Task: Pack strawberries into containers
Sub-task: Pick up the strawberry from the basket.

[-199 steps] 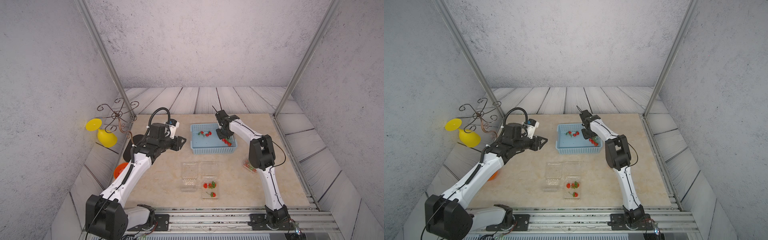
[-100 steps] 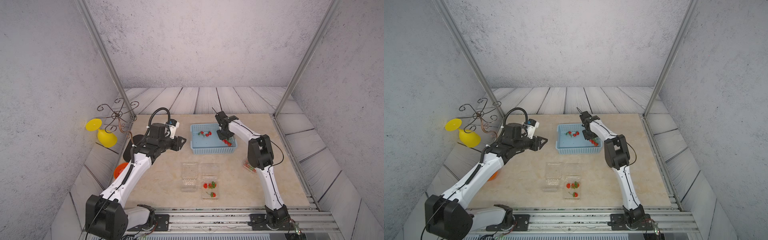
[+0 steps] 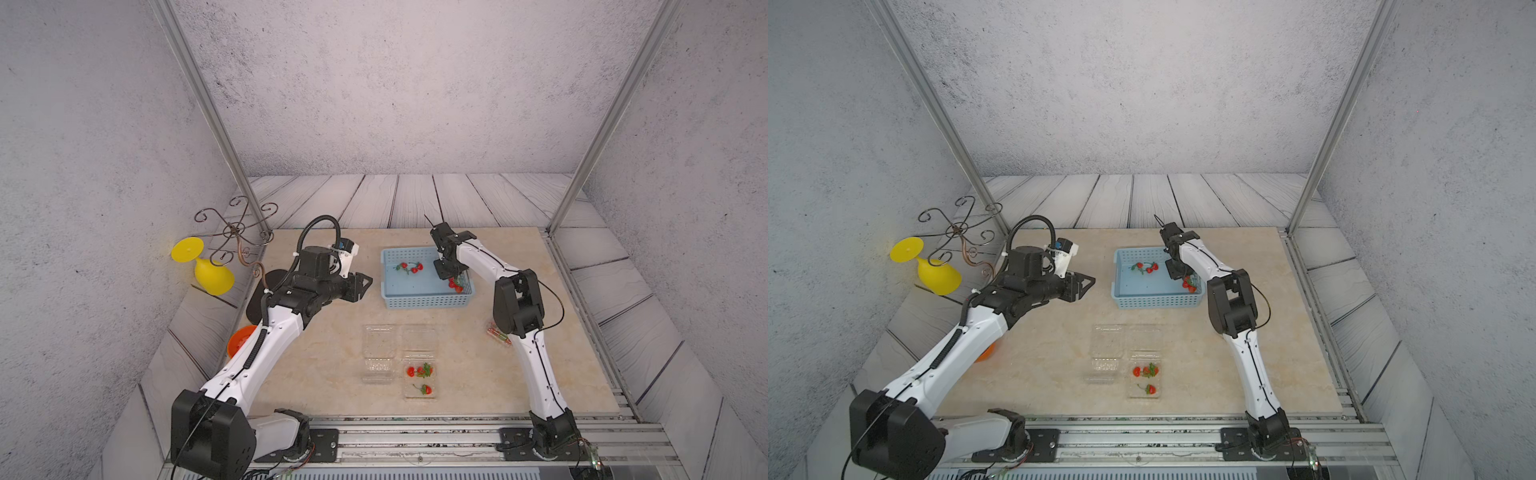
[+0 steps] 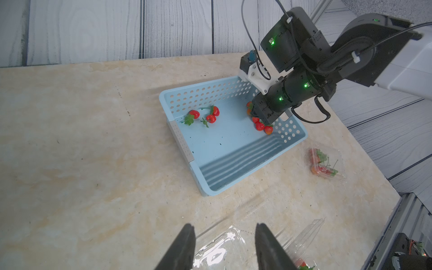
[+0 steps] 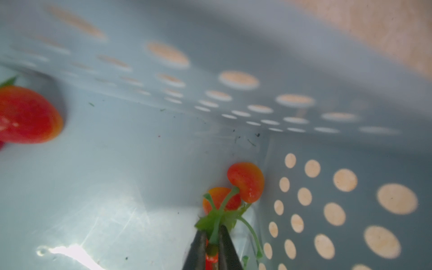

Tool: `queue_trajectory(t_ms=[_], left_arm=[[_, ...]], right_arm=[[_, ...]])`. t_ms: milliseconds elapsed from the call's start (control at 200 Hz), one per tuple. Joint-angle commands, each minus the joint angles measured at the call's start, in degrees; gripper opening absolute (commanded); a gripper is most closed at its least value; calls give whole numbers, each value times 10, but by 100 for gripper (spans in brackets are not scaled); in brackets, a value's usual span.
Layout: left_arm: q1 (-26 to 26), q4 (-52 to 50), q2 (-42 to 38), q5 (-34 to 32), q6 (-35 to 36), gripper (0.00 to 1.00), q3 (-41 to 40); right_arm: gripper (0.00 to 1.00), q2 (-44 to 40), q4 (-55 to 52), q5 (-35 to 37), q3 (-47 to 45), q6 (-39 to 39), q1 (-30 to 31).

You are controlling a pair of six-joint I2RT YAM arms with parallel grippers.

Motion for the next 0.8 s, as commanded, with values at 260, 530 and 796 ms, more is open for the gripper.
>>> queue_trajectory(t_ms=[260,530,796], left_arm=[[4,-2,-4,7,8,46,-3],[4,-1,-5,9,7,46,-3],[4,-1,-7,8,7,46,-2]], right_arm=[[0,-111,20,-13,-54,-2,-2],[0,-176,37,-39,-108,-4,-2],[0,-248,46,-105,-168,-15,9]])
